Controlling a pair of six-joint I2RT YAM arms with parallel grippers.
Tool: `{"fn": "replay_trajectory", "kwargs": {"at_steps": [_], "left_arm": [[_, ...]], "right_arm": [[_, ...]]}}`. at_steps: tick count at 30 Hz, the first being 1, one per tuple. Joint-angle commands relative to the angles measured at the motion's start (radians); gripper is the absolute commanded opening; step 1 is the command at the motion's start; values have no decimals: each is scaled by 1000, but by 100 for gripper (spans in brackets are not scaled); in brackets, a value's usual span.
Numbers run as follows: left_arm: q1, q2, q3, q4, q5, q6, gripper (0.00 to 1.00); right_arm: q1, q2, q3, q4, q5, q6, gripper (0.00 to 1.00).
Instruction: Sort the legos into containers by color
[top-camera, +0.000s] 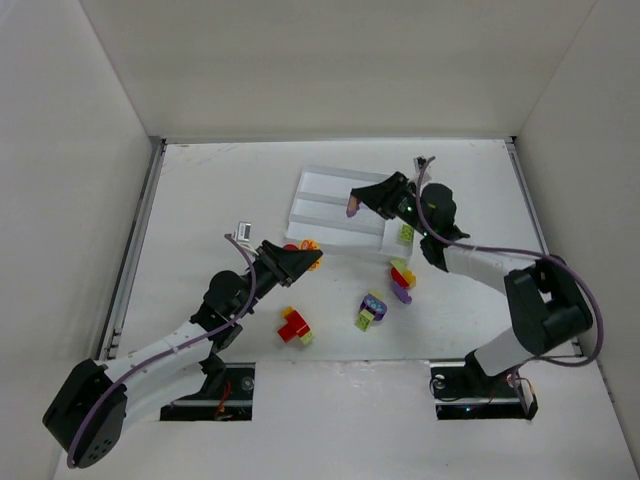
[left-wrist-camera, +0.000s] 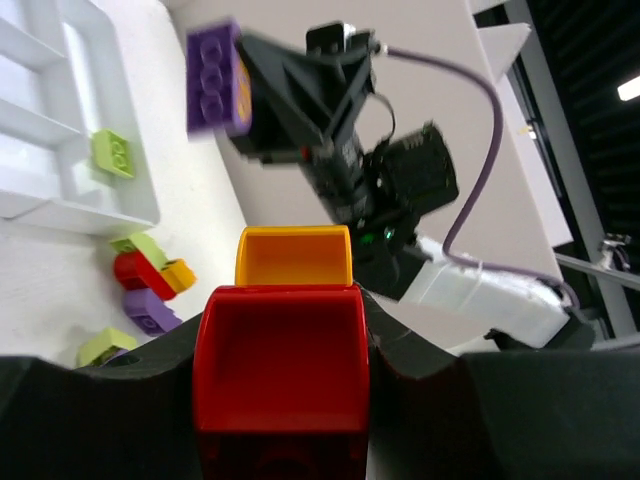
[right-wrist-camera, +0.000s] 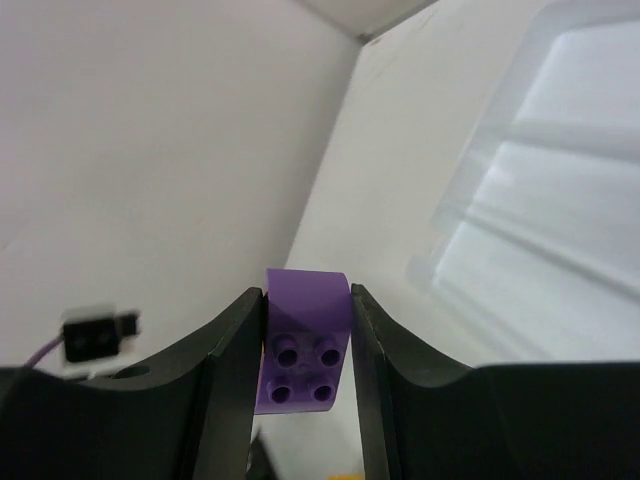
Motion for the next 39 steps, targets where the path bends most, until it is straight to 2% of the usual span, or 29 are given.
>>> {"fn": "replay_trajectory", "kwargs": {"at_steps": [1,6,9,18,26,28,32,36,39], "left_arm": [[4,-19,22,-11,-25,68,12],[-1,-2,39,-88,-62,127,12],[-15,18,22,-83,-72,138,12],[-38,67,-17,-42,-72,161,13],[-32,100,-33,-2,-62,161,13],[-28,102,-33,-2,-60,161,13],[-25,91,-25,-6,-59,161,13],[-25,96,-14,-5,-45,161,13],[-22,90,-8,-2,-45,148,13]], "right_arm": [[-30,113,185,-149,153,-106,34],[-41,312,443,-419,405,-212,34],[-41,388,552,-525,505,-267,34],[-39,538,758,-692,634,-300,35],[-39,590,805,-731,660,-286,37],[-39,590,805,-734,652,-281,44],[-39,543,770,-718,612,-278,62],[-39,465,714,-701,597,-286,66],[-28,342,593,-653,548,-283,66]]}}
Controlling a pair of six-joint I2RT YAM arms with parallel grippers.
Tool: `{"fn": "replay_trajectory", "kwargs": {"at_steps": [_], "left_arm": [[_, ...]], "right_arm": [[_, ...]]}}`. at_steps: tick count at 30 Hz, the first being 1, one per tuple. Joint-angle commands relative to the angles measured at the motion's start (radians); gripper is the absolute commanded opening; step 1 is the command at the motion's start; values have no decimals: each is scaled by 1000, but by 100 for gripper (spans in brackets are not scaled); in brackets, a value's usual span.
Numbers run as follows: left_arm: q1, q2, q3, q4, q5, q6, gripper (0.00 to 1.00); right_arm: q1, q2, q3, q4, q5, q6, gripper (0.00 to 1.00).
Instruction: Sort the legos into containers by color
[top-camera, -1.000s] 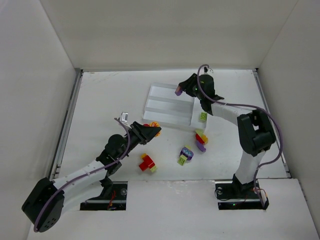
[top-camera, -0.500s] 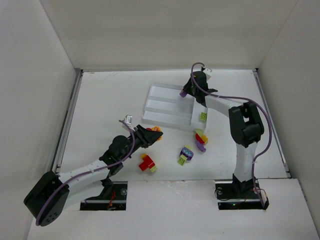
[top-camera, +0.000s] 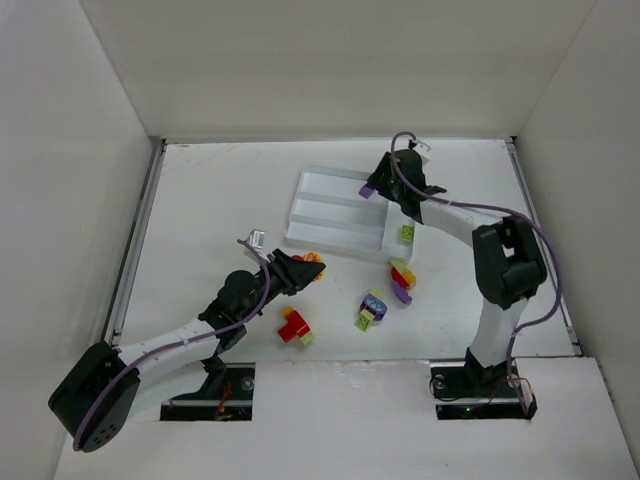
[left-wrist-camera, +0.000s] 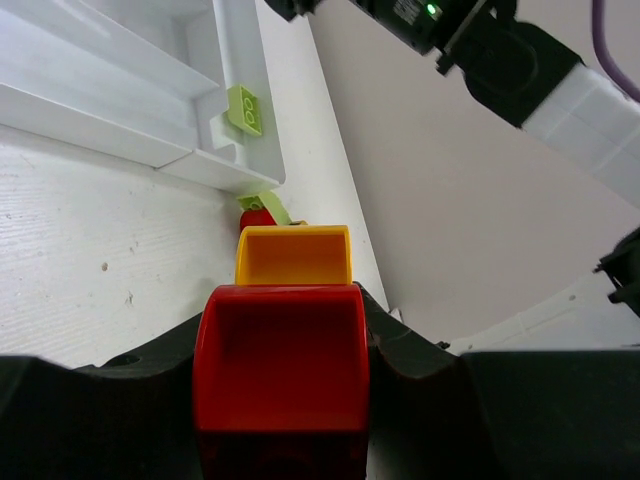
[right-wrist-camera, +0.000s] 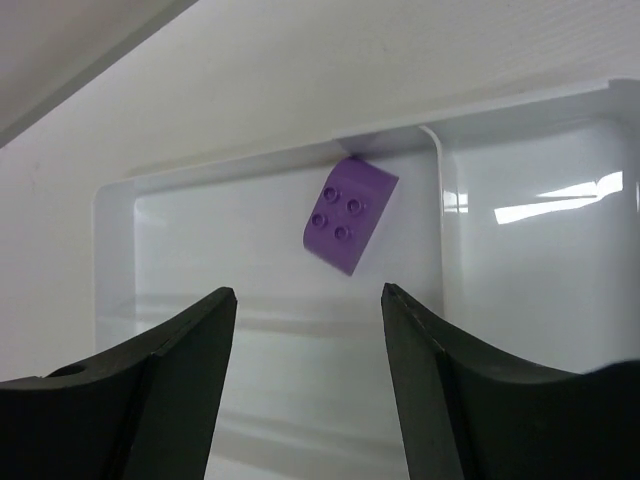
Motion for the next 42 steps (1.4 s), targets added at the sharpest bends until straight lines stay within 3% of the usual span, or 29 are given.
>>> {"fn": "replay_trajectory", "kwargs": {"at_steps": [1,7,11,15,25,34,42], "left_arm": [[9,-20,28,79,16,1,13],[26,-34,61,81,17,-82,16],[35,-65,68,81,25,-132,16],[43,-112,62,79,131,-122,16],[38,-258,11,64,284,-139,16],[11,-192,48,73,347,-129,16],[9,-192,59,73,347,-116,16]], "right_arm": [[25,-217,-143,112,-71,-2,66],[104,-556,-581,398,-255,46,60],[190,-672,-744,529,-396,55,63],[217,-722,-767,572,-513,90,75],[227,-774,-788,771,-772,190,84],[300,-742,-747,825,-861,204,84],[342,-676,-739,868,-881,228,78]]}}
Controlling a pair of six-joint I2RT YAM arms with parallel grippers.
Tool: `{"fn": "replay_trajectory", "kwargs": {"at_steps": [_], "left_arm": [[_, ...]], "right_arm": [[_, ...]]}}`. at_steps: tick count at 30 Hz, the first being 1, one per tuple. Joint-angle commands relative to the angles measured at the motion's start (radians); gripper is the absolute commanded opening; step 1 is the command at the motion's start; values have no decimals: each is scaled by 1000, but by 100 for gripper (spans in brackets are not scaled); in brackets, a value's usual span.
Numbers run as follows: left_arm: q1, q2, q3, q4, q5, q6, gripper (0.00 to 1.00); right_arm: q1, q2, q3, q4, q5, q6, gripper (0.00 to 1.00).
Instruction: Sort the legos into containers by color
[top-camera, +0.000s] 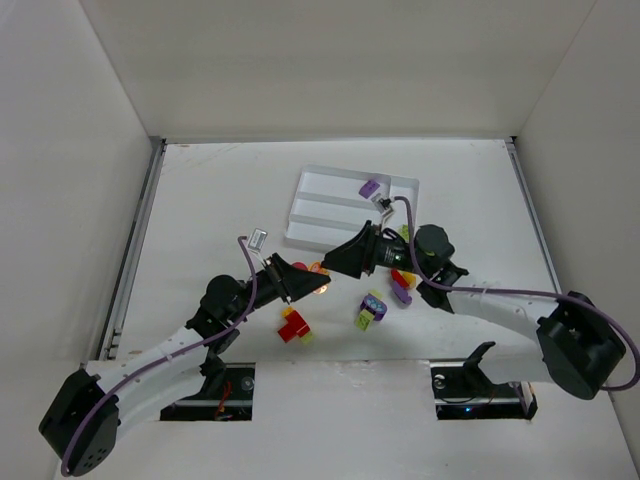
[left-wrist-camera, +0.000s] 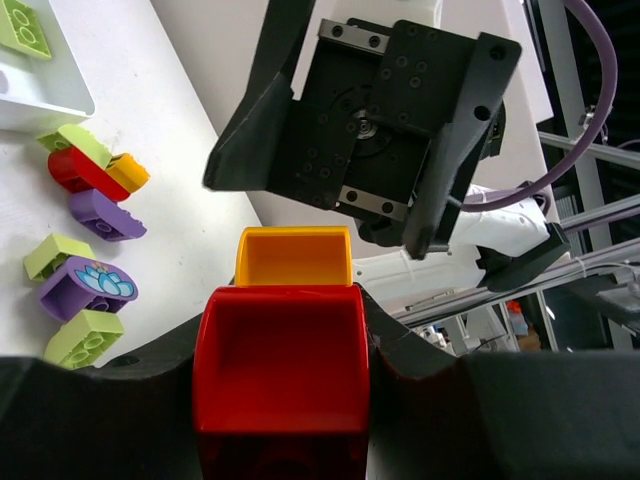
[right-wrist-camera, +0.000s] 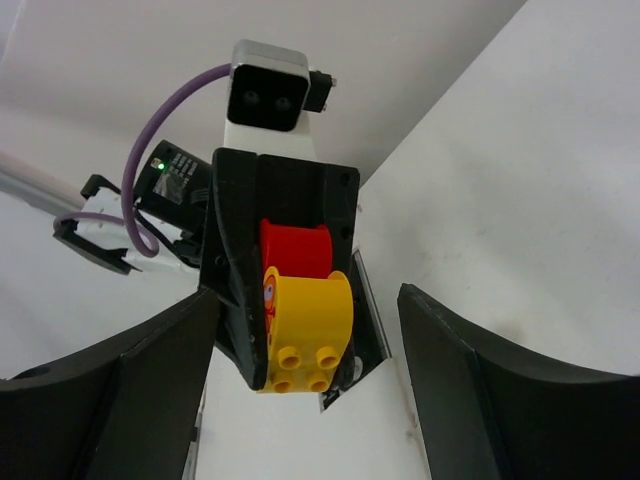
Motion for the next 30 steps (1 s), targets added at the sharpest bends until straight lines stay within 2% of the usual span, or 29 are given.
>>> {"fn": "replay_trajectory", "kwargs": {"at_steps": [1,5,19,24,30], "left_arm": [[-6,-7,44,71,28,19,16],[-11,1,52,74,32,26,16],[-9,10,55,74,35,34,17],[-3,5,53,68,26,36,27],[6,2,52,61,18,45,48]], "right_arm": [[21,28,39,102,-33,13,77],[32,66,53,113,-41,22,71],[35,109,58,177,-52,73,41],[24,97,47,177,-44,85,37],[-14,98,27,174,-29,87,37]]}}
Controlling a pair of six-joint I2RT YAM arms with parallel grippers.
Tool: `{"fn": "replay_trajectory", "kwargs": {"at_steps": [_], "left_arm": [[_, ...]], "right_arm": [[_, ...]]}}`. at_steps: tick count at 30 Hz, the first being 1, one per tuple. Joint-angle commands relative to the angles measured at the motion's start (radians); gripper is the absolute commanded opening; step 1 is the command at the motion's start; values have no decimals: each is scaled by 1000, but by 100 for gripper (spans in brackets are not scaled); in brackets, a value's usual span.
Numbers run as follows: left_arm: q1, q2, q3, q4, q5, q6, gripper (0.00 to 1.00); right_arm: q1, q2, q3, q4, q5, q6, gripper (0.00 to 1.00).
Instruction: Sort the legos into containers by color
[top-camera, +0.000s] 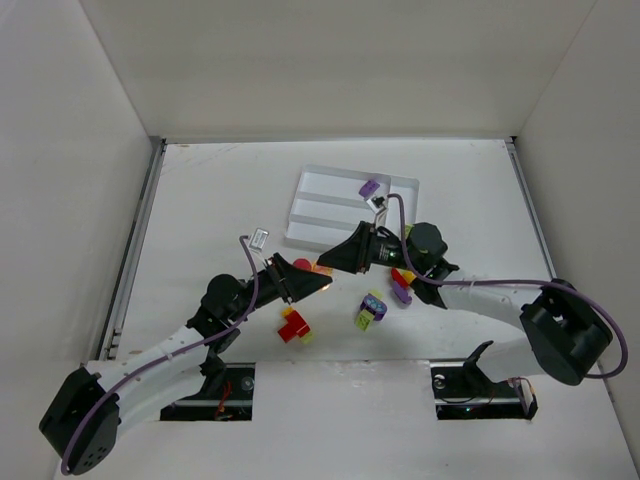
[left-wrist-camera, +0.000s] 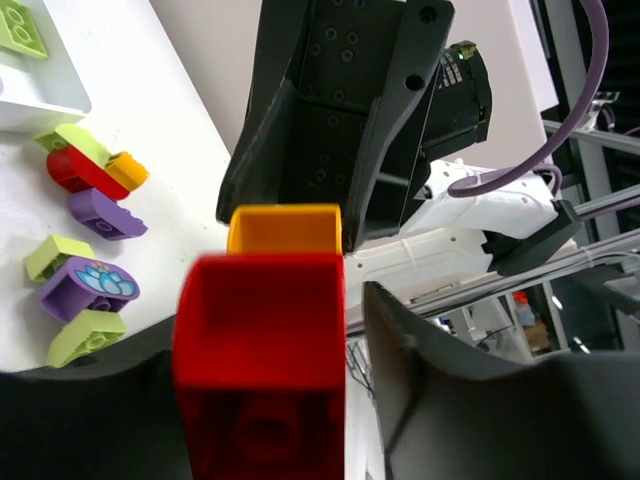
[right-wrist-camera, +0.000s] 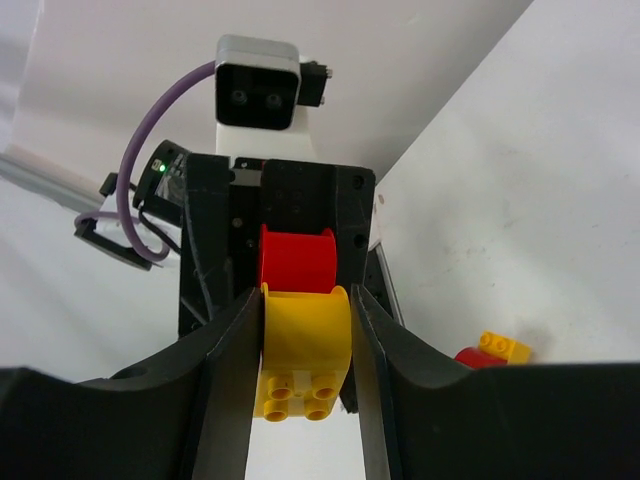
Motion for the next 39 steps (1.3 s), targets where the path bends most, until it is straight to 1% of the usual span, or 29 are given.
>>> {"fn": "replay_trajectory", "kwargs": {"at_steps": [1,6,8,12,15,18,23,26,32,33,34,36,37,39], "left_arm": [[9,-8,45,56,5,25,52],[16,-11,45,40,5,37,63],[29,-21,45,30,4,43,66],[64,-63,33,-12,-10,51,68],[96,-89,25,-47,-27,59,67],[119,-94,18,-56,-44,62,63],[105,-57,25,-36,-51,76,57],[101,-43,27,-30,-70,83,46],[99,-35,22,-27,-103,85,30],[99,-38,21,-27,-108,85,28],[98,-43,19,-27,-114,85,26],[98,-57,13,-27,-125,80,23],[98,-63,12,-27,-130,79,22],[102,-74,9,-27,-139,73,20]], "right_arm": [[-23,-8,7,72,9,5,37],[-51,3,-2,72,9,5,37],[-66,6,-11,72,9,5,37],[-104,3,-33,74,8,5,37],[-124,0,-45,74,3,5,37],[-131,0,-51,74,1,5,37],[-126,20,-45,76,0,5,37],[-126,35,-40,76,0,5,37],[-114,63,-30,72,3,5,38],[-114,63,-30,72,4,7,40],[-114,63,-30,72,8,7,45],[-112,63,-33,74,11,7,60],[-112,64,-33,72,12,5,66],[-112,73,-34,74,15,5,71]]}}
